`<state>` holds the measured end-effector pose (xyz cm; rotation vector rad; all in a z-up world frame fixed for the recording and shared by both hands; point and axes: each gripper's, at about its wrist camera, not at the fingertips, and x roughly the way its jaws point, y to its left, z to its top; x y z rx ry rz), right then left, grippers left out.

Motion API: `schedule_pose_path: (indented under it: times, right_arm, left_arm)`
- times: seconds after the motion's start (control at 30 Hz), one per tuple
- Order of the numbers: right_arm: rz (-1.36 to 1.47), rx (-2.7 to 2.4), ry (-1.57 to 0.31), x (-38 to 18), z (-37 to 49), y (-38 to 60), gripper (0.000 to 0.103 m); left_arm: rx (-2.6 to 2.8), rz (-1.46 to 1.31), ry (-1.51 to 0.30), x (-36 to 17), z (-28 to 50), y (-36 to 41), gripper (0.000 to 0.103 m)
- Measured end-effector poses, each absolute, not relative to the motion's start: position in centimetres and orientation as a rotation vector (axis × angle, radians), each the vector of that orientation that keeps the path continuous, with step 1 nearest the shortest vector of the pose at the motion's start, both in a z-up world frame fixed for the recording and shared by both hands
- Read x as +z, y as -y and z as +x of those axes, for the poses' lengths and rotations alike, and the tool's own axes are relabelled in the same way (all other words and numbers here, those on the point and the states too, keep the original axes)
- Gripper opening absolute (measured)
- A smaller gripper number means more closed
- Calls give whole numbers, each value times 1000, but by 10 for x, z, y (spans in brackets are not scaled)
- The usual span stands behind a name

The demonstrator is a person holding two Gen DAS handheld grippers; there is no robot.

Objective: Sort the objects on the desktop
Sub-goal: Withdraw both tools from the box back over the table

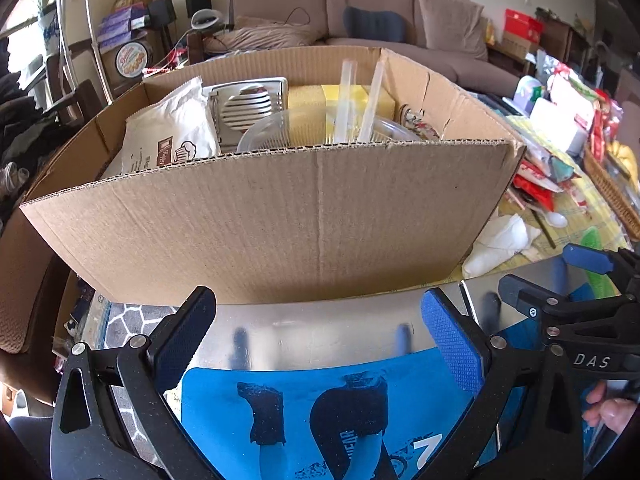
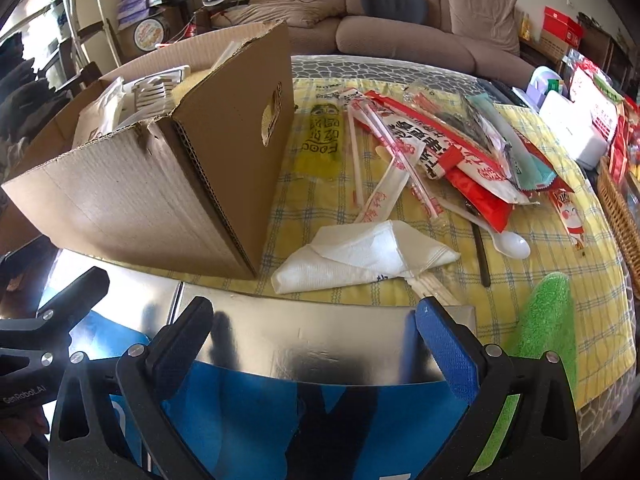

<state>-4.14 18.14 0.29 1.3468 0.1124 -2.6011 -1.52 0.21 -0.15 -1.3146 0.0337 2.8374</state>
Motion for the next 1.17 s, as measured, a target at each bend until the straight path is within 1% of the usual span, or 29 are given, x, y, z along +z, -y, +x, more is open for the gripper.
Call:
schedule_pose_path:
  times: [0.2,1.17]
  right_arm:
    - [1313,-2654,-125,-1,-38,-181,103]
    - [1310,-2661,-127,-2,-39,-181,103]
  left_arm:
    - [2794,-1431,25,-17,-23,1,103]
    - [2793,-1446,29,-19,-24,1,103]
